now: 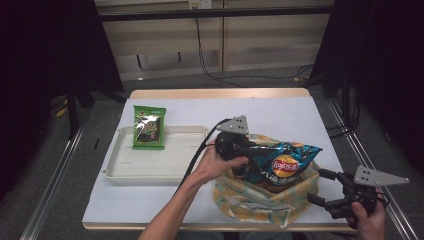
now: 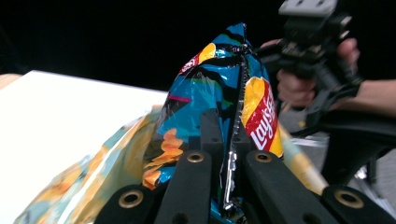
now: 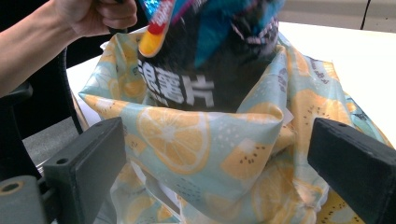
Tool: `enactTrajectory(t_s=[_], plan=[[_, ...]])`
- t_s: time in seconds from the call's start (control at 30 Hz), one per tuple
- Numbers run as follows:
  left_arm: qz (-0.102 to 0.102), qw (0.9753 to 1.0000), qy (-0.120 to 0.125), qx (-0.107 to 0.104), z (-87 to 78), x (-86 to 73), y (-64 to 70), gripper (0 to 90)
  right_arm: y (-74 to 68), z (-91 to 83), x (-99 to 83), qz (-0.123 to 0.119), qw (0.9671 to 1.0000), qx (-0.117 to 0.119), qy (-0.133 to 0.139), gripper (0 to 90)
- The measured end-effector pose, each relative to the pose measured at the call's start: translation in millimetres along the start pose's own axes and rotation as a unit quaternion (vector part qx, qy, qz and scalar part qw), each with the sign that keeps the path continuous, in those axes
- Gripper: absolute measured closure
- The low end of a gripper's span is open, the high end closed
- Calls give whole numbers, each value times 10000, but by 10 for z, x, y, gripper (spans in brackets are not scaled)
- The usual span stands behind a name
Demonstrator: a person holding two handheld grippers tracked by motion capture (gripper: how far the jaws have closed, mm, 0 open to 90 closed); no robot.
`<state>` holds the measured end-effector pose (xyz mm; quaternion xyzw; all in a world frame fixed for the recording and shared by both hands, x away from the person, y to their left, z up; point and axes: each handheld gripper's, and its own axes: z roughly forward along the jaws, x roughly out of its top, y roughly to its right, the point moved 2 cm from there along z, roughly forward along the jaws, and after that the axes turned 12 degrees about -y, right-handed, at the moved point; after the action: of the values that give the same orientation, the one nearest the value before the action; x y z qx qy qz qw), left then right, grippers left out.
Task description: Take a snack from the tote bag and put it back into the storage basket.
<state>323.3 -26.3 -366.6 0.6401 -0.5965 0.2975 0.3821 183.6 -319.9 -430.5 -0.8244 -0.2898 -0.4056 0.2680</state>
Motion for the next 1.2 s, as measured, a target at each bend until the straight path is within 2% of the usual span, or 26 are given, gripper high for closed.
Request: enactTrajectory(t_s=[0.13,0.33,0.53,0.7,0.93,1.2], plan=[[-33,9999,143,6,-88,38,7,900,-38,1,-11,-41,10000,6,24,34],[-18,9998,197,47,-189,64,28,900,-79,4,-32,-64,10000,25,-8,33],[-71,9998,155,112,-245,76,35,900,-63,0,-44,-32,10000,3,5,33],[-110,9997,228,40,-301,116,41,900,-53,14,-51,-23,10000,18,-24,34],[-179,9993,309,102,-390,151,21,900,-44,14,-54,-33,10000,2,-36,34],[-84,9993,360,79,-470,273,65,900,-38,19,-54,-33,10000,-24,-6,34]])
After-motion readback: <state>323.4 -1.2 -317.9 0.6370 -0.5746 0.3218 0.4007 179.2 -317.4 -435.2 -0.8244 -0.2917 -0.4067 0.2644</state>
